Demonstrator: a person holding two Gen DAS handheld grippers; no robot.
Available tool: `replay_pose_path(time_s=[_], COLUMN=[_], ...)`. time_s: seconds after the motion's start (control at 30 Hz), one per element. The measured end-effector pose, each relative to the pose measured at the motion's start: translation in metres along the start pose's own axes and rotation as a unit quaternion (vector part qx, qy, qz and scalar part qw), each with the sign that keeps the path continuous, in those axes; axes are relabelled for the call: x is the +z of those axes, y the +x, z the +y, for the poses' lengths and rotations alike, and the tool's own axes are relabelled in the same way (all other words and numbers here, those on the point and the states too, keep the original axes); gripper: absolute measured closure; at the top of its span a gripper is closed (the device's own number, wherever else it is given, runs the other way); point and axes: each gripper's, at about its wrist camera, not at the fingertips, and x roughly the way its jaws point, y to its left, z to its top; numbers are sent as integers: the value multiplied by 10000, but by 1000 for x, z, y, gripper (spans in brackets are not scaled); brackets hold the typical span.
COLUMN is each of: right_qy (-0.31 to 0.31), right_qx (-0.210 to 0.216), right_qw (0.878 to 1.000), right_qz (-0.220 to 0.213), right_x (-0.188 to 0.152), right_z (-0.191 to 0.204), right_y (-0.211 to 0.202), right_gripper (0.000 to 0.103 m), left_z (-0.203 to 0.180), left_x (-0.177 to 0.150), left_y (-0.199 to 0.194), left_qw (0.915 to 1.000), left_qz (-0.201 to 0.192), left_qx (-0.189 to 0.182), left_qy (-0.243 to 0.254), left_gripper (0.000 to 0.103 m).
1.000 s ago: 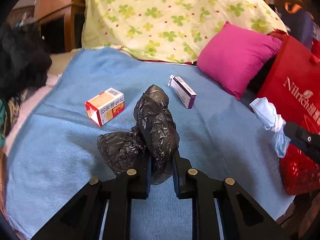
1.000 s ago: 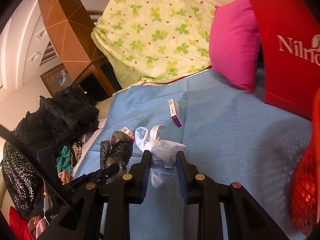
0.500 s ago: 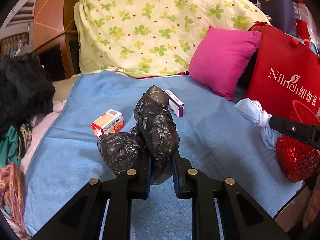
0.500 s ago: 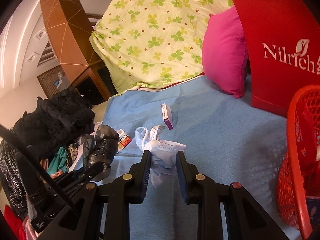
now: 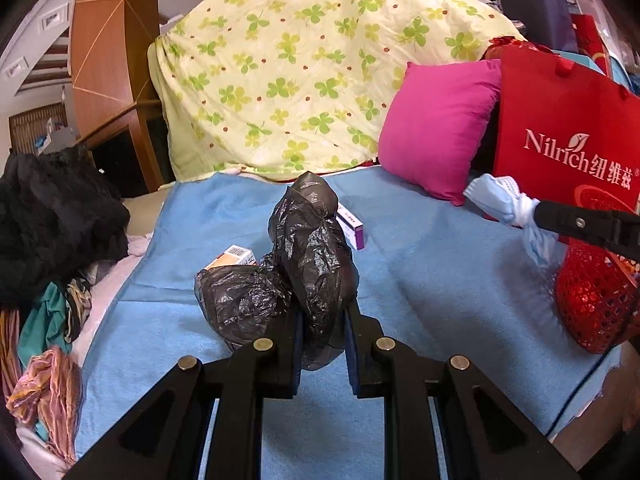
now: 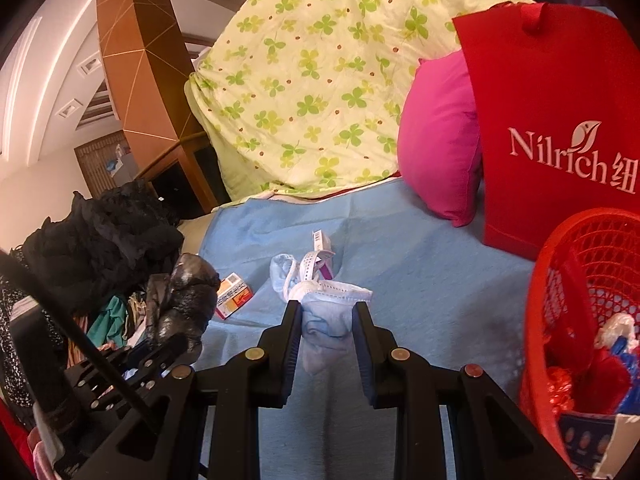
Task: Collect trash
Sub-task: 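Lift the black plastic bag with the left tool while the right tool lifts the face mask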
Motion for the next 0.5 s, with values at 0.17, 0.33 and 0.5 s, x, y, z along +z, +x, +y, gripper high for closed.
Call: replay_pose_path(time_s=[0.17, 0.33, 0.5], right_qy=[79, 182, 253], right_qx=[21, 92, 149], right_qw=[9999, 9995, 9988], right_qz=[-100, -238, -398], right_x=[4, 7, 9], right_z=[-7, -12, -15], right_y=[-7, -17, -28], right_gripper=[75, 75, 75], left_z=[-12, -20, -28], left_x=[0, 1, 8], left_y=[-17, -30, -46], left_qw=[10000, 9999, 9997], left_qz=[-15, 2, -76], left_qx=[67, 87, 164], left_qy=[31, 96, 184], left_gripper=[84, 84, 84])
